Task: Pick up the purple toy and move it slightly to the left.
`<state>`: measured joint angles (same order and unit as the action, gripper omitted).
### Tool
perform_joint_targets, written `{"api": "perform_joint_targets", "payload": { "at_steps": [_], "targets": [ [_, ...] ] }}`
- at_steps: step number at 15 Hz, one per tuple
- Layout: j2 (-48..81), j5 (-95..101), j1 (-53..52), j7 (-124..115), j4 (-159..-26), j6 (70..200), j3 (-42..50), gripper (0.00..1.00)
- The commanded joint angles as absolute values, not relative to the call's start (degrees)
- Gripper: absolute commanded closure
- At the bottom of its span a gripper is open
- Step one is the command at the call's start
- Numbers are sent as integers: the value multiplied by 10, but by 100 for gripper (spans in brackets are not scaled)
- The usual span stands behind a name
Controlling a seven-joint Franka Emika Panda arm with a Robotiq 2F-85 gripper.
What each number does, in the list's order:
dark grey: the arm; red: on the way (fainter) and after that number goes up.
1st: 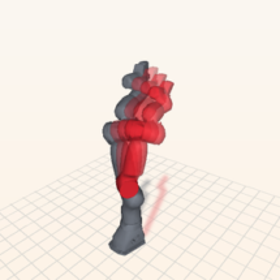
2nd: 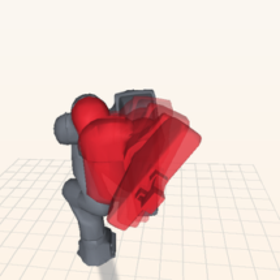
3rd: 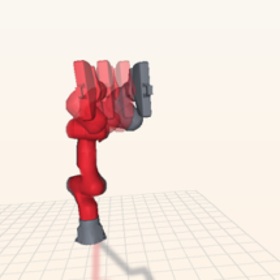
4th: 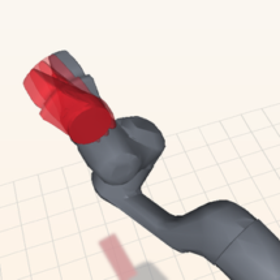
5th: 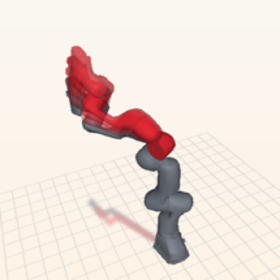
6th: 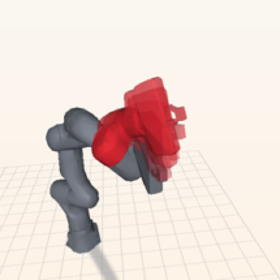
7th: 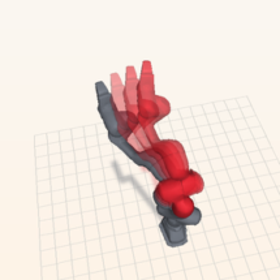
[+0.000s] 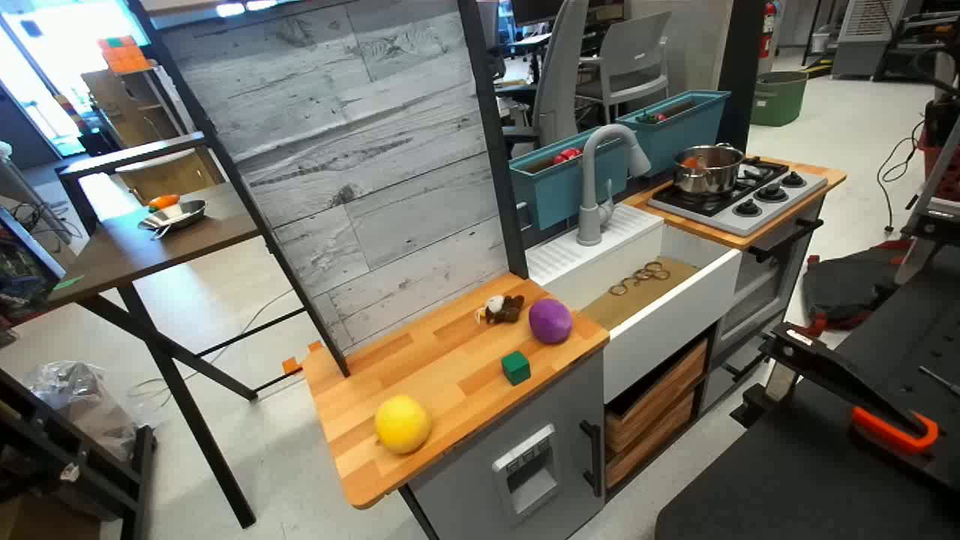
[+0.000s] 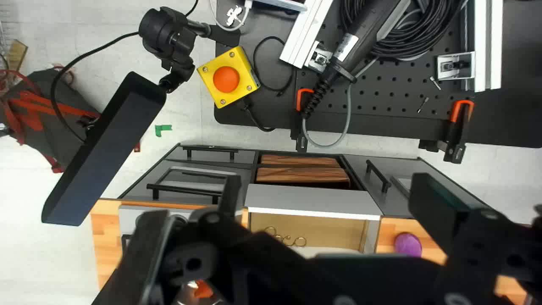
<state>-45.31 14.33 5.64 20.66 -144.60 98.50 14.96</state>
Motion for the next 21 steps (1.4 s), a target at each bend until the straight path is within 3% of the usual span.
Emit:
{"api": "perform_joint_targets", "payload": {
  "at_steps": [1,13,21],
  "targets": [
    [-453,142,57,207,-1445,984,149,0],
    [-416,136,48,185,-1430,997,137,0],
    [-229,108,-5,77,-1426,1196,53,0]
  ]
}}
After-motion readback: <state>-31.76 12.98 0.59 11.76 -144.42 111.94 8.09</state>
